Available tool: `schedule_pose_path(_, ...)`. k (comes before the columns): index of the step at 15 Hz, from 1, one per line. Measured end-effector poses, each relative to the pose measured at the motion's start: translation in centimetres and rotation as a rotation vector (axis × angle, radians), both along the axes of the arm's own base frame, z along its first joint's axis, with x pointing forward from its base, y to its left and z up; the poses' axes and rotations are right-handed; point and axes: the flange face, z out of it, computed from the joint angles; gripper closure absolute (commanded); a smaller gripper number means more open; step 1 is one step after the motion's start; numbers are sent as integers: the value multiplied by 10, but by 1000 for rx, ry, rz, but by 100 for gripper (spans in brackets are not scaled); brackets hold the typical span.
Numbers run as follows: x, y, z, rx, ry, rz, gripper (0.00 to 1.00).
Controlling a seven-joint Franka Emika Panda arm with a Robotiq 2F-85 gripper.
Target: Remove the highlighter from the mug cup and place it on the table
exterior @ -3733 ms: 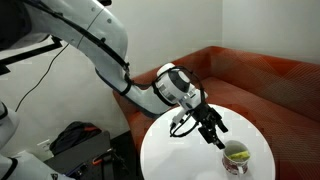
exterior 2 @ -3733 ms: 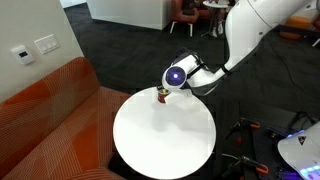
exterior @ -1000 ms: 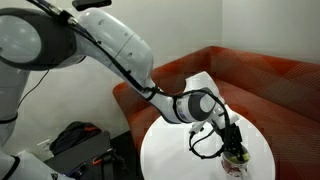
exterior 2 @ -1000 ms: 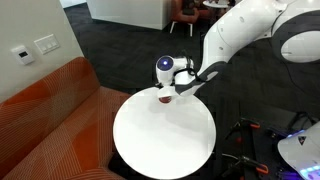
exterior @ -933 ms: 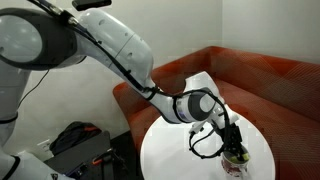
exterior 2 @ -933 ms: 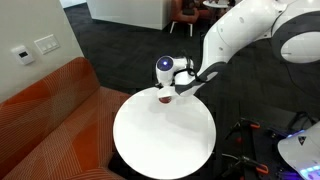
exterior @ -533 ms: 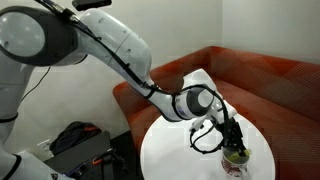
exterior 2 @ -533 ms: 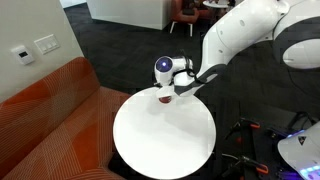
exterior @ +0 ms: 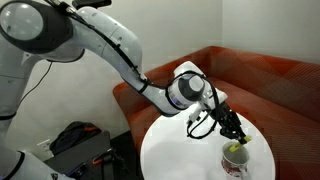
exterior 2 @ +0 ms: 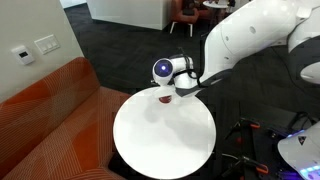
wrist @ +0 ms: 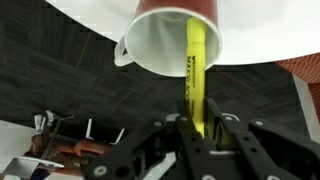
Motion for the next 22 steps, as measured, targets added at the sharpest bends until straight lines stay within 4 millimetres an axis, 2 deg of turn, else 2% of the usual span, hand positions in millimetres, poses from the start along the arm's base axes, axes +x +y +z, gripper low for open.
schedule_pose_path(6,-17,25,33,-71,-62,19,95)
schedule_pose_path(15,-40,60,80,-26,-56,176,95)
schedule_pose_path(18,-49,73,83,8,-9,214,95)
schedule_pose_path(22,-55,101,69,39,122,258,95)
